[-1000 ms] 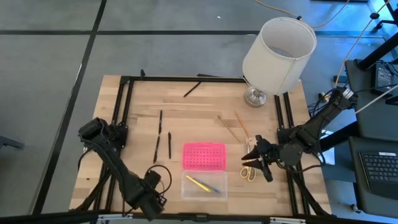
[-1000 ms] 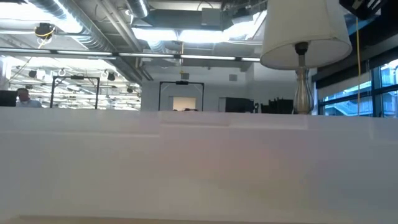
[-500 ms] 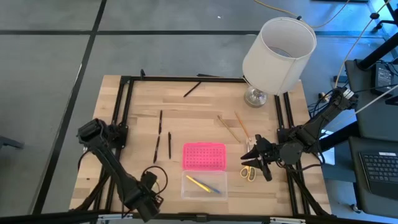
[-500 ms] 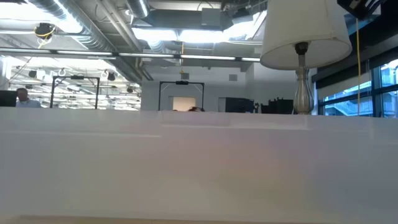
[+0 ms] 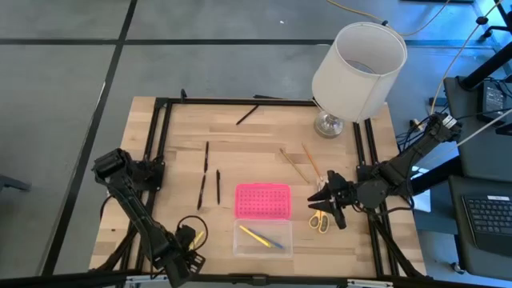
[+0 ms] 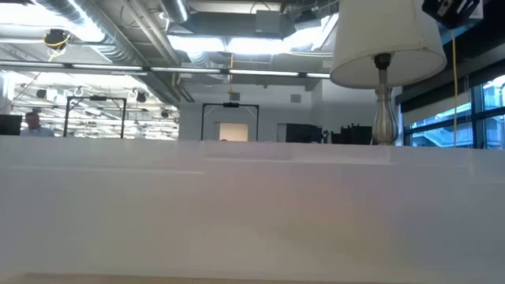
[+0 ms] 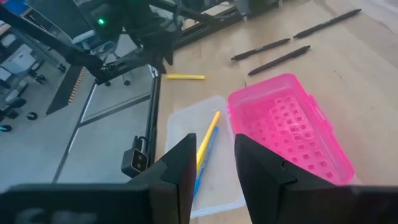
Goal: Pick & place school supplies into a supply box
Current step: Put the yellow pen into the pink supply box, then put the orange pencil into the pink supply box
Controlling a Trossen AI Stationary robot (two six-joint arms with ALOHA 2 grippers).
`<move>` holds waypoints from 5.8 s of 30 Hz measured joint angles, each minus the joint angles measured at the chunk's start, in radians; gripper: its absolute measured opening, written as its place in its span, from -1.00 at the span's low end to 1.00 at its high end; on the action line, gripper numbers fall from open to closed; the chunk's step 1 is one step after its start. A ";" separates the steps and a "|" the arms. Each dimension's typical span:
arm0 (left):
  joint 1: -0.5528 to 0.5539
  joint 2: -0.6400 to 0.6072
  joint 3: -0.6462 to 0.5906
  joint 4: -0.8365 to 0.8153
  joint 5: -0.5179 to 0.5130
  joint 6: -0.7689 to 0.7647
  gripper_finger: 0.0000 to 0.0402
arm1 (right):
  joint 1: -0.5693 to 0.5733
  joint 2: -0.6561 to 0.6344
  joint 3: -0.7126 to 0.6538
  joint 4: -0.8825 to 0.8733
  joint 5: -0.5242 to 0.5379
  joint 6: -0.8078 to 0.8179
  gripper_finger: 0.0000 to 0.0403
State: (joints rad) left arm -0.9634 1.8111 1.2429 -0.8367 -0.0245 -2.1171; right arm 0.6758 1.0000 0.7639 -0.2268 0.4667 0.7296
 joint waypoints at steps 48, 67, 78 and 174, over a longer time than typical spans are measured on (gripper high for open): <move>0.005 0.001 -0.193 0.234 0.061 0.037 -0.80 | 0.000 0.000 0.000 0.024 -0.050 -0.061 -0.43; 0.026 -0.139 -0.138 0.235 -0.217 0.162 -0.80 | 0.000 0.000 0.000 0.023 -0.050 -0.058 -0.43; 0.326 -0.247 -0.136 0.553 -0.237 0.991 -0.81 | 0.000 0.001 0.000 0.023 -0.049 -0.058 -0.43; 0.506 0.193 0.215 0.302 0.067 2.130 -0.54 | 0.001 0.001 0.000 0.013 -0.052 0.022 -0.43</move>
State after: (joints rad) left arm -0.4576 2.0045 1.4578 -0.5350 0.0426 0.0127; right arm 0.6765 1.0012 0.7643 -0.2142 0.4145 0.7515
